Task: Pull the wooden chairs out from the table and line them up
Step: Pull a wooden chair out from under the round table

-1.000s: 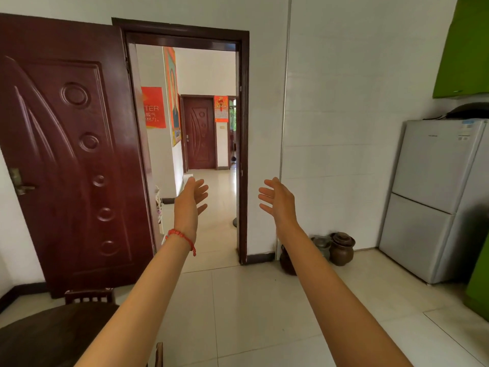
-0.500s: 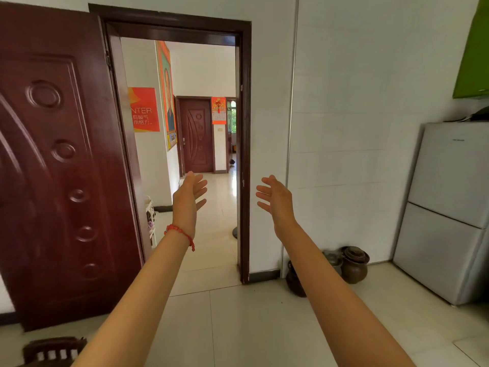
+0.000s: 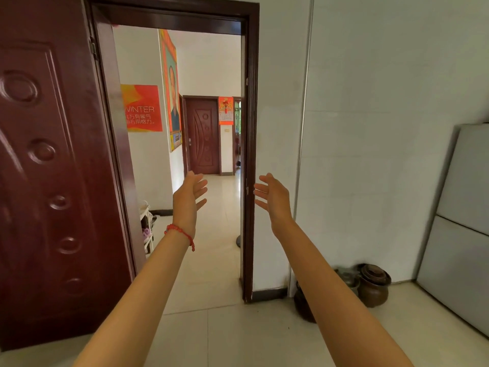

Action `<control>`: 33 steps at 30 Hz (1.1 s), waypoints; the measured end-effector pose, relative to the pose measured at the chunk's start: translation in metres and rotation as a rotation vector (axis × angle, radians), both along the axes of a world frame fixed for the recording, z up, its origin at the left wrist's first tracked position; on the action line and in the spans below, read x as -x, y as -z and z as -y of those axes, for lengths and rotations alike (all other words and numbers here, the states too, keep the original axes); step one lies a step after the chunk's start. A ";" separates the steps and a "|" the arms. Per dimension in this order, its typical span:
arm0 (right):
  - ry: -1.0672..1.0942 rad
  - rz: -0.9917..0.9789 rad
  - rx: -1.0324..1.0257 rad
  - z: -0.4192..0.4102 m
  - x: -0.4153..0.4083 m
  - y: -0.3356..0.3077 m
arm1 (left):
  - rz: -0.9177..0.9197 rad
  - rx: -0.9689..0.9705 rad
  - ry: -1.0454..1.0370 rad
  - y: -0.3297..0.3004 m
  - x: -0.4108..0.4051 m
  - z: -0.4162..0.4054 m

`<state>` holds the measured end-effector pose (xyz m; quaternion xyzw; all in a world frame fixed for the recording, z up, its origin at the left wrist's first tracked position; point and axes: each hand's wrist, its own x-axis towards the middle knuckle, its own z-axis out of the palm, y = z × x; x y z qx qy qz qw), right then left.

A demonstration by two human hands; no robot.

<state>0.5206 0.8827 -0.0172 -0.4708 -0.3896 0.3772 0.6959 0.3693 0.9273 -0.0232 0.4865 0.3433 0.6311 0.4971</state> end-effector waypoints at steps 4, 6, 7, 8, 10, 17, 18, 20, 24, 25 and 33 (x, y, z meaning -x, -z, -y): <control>-0.016 -0.002 -0.011 -0.055 -0.027 -0.012 | -0.013 0.005 -0.021 -0.007 -0.026 -0.052; -0.025 0.010 -0.011 -0.081 -0.040 -0.015 | -0.016 0.001 -0.041 -0.010 -0.039 -0.077; -0.027 0.016 -0.011 -0.089 -0.045 -0.015 | -0.011 0.000 -0.051 -0.011 -0.042 -0.086; -0.031 0.017 -0.015 -0.099 -0.050 -0.015 | -0.004 -0.002 -0.057 -0.011 -0.046 -0.095; -0.040 0.011 -0.016 -0.120 -0.061 -0.014 | 0.004 0.003 -0.065 -0.009 -0.055 -0.113; -0.082 -0.018 0.061 -0.189 -0.070 0.011 | 0.009 0.086 -0.070 0.014 -0.063 -0.174; -0.090 -0.017 0.075 -0.199 -0.069 0.016 | 0.010 0.099 -0.070 0.019 -0.063 -0.183; -0.100 -0.016 0.105 -0.217 -0.065 0.028 | 0.002 0.116 -0.076 0.031 -0.060 -0.197; -0.125 -0.017 0.135 -0.260 -0.055 0.052 | -0.020 0.140 -0.106 0.058 -0.048 -0.234; -0.132 -0.015 0.144 -0.272 -0.053 0.058 | -0.025 0.152 -0.114 0.064 -0.044 -0.245; -0.165 -0.019 0.207 -0.375 -0.025 0.090 | -0.066 0.239 -0.162 0.095 -0.013 -0.342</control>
